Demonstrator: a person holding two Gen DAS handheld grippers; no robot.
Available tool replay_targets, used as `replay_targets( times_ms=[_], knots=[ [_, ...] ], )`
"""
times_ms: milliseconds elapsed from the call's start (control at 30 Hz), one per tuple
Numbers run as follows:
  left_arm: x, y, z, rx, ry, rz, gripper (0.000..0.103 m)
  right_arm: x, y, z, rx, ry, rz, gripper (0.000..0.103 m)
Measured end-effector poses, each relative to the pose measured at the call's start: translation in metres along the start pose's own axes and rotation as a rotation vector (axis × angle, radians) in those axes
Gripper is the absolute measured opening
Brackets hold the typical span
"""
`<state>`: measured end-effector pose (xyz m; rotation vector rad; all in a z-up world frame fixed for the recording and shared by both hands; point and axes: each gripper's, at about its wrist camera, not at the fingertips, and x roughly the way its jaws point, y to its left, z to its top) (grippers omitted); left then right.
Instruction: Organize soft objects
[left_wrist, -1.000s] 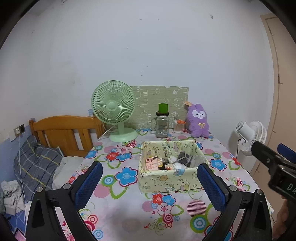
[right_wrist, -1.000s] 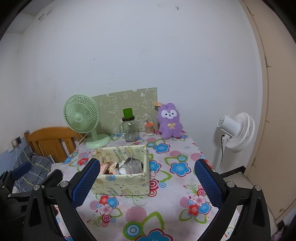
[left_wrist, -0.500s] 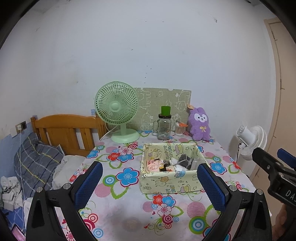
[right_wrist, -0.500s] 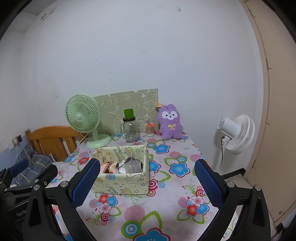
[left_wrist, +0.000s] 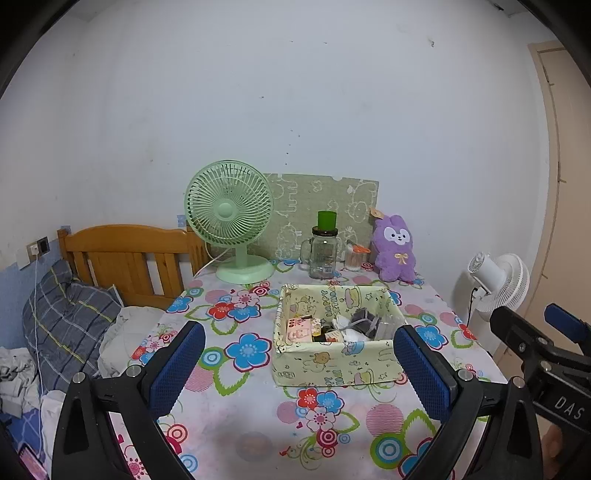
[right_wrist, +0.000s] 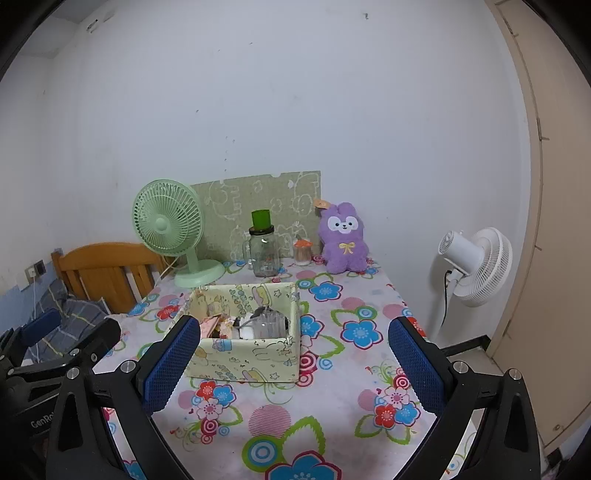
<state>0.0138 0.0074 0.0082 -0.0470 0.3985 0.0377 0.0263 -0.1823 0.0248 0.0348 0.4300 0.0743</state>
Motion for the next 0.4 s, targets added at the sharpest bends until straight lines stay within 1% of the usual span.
replay_targets(
  times_ms=[400],
  knots=[
    [0.0003, 0.001, 0.0, -0.001, -0.002, 0.004, 0.103, 0.0013, 0.001, -0.0016, 0.002, 0.004, -0.003, 0.103]
  ],
)
